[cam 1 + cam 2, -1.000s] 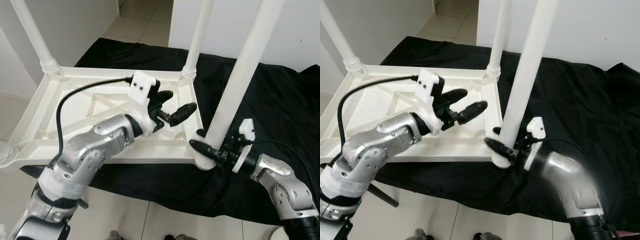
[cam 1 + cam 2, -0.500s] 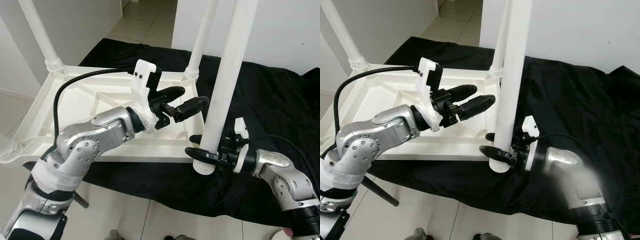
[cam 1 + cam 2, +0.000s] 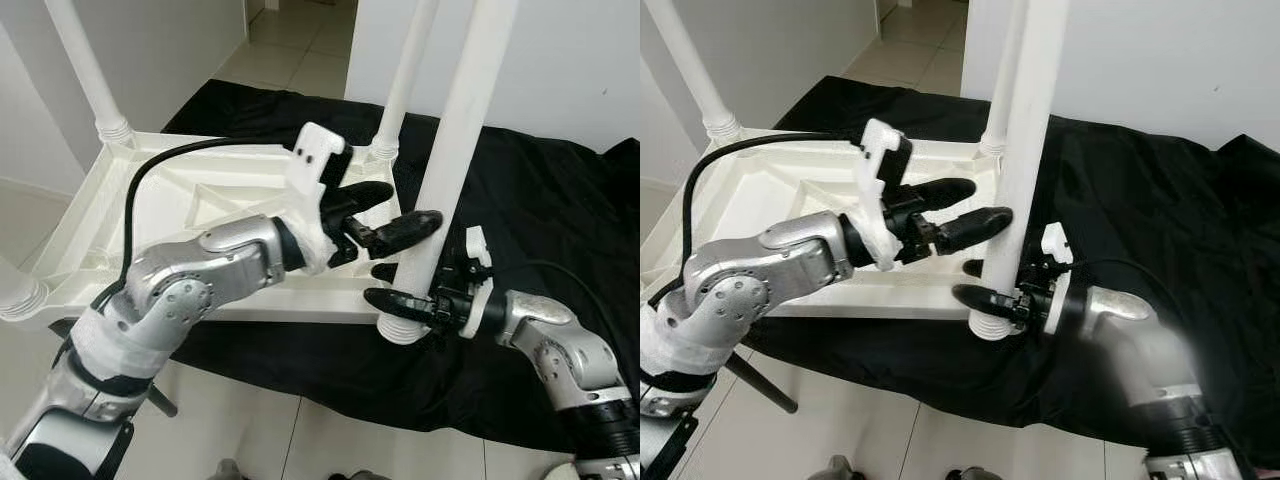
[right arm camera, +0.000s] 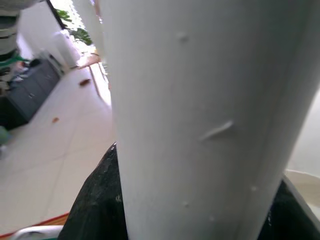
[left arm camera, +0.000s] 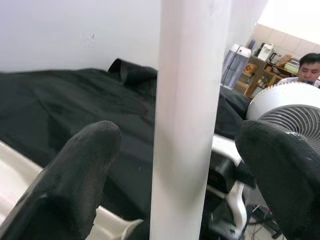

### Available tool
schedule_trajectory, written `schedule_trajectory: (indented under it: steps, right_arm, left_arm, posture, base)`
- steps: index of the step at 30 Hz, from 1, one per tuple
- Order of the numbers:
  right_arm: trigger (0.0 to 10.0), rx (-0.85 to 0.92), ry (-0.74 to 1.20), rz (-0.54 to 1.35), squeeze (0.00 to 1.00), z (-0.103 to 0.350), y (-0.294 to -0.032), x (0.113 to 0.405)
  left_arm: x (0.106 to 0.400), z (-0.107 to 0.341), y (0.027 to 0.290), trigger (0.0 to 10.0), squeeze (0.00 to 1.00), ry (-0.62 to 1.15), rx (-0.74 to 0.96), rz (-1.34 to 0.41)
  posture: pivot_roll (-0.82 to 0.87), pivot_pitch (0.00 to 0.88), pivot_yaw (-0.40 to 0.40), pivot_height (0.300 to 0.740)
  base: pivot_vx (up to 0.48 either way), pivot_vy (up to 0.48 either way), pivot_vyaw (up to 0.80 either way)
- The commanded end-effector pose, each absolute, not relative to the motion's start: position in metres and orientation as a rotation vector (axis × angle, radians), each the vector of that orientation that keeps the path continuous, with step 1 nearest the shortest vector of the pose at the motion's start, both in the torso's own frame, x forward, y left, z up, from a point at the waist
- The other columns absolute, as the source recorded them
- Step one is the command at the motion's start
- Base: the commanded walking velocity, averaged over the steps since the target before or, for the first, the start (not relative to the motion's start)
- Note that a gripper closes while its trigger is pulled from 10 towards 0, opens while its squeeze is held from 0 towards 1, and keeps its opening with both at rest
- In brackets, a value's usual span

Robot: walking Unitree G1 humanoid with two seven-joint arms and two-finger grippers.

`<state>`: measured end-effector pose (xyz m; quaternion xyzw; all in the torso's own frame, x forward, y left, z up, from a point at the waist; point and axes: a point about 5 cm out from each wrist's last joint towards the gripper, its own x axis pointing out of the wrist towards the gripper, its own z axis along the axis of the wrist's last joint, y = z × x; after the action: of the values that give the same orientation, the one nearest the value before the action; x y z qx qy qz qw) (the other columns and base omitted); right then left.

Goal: Building children table

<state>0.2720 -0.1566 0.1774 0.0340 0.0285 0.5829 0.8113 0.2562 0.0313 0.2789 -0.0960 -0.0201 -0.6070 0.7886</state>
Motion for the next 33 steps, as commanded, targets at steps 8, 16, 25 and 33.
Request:
schedule_trajectory:
  steps: [8,16,25,33]
  right_arm:
    - [10.0,0.072,0.097,1.389,0.00,0.173,-0.138,0.262]
    - [10.0,0.030,0.132,1.426,0.00,0.171,-0.140,0.260]
    - [10.0,0.006,0.152,1.429,0.00,0.170,-0.145,0.260]
    - [10.0,-0.002,0.158,1.428,0.00,0.170,-0.147,0.260]
  left_arm:
    - [0.225,0.289,0.026,10.0,0.00,-0.141,-0.134,-2.070]
    - [0.233,0.290,0.024,10.0,0.00,-0.125,-0.106,-2.063]
    - [0.233,0.298,0.030,0.0,0.00,-0.087,-0.153,-2.123]
    - [0.233,0.303,0.034,0.0,0.00,-0.085,-0.153,-2.155]
  posture:
    - [-0.02,0.067,-0.060,0.740]
    - [-0.02,0.067,-0.060,0.740]
    - [-0.02,0.067,-0.055,0.740]
    - [-0.01,0.063,-0.049,0.740]
  base:
    - [0.000,0.000,0.00]
    - [0.000,0.000,0.00]
    - [0.000,0.000,0.00]
    - [0.000,0.000,0.00]
